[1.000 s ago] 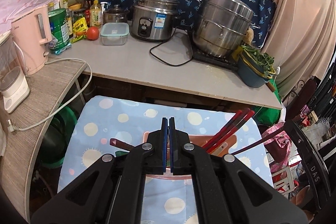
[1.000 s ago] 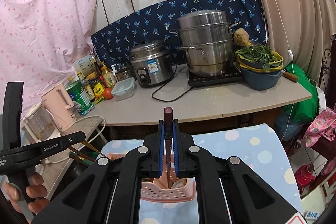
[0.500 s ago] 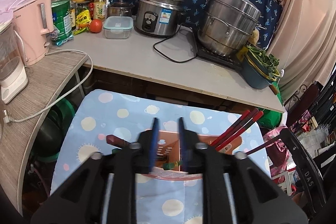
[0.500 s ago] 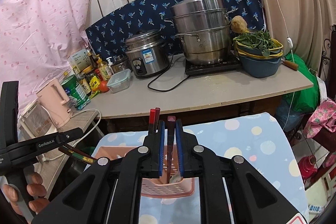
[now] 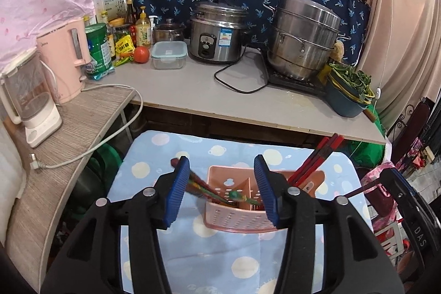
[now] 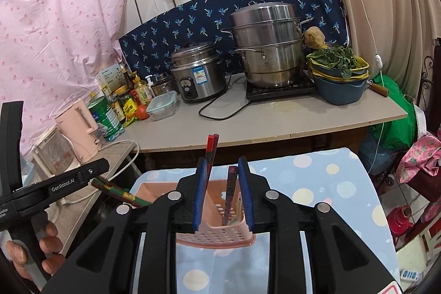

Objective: Organize utensils

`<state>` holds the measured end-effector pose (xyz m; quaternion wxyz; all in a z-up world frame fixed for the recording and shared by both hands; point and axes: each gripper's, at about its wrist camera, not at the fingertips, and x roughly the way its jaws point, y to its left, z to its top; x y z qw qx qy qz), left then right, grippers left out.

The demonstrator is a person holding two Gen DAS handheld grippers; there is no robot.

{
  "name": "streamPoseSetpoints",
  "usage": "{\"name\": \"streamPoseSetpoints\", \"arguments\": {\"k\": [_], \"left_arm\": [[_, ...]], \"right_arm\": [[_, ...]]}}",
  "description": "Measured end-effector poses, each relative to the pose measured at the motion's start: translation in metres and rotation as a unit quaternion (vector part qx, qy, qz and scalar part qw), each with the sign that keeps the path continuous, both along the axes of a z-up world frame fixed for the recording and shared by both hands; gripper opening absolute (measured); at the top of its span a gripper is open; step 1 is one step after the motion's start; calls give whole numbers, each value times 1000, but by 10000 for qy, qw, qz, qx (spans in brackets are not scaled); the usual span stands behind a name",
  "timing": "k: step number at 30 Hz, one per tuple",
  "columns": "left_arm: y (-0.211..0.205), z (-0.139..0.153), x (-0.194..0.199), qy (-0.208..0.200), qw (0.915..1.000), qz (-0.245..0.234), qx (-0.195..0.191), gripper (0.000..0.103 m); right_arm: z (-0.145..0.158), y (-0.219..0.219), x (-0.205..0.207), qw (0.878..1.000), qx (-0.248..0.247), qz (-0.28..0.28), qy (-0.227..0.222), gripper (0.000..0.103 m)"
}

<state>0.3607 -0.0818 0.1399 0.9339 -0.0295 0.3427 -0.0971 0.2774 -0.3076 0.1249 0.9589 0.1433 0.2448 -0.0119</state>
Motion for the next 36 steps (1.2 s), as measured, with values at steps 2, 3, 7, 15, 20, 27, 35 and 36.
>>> {"name": "streamPoseSetpoints", "arguments": {"k": [2,3,7,15,20,27,35,36], "left_arm": [[1,1,-9,-25,10000,4,61,47],[2,1,-13,-24,10000,4,79,47],[7,-2,-29,-13,9998,58,163,56],[17,-14,-66,-26,9993,167,320,69],[23,-23,-86,17,9989,233,409,72],[28,-36,-111,10,9980,361,527,84],[31,-54,-132,51,9960,428,777,89],[32,-56,-135,67,9960,442,779,90]], "right_arm": [[0,2,-7,10000,9,11,21,28],[0,3,-11,10000,12,13,34,29],[-4,7,-28,9999,-49,-5,104,33],[-16,22,-66,9994,-199,49,286,44],[-24,32,-87,9990,-243,118,355,53],[-37,47,-112,9974,-500,142,492,62],[-52,54,-133,9961,-628,70,612,73],[-54,55,-135,9958,-652,58,632,73]]}}
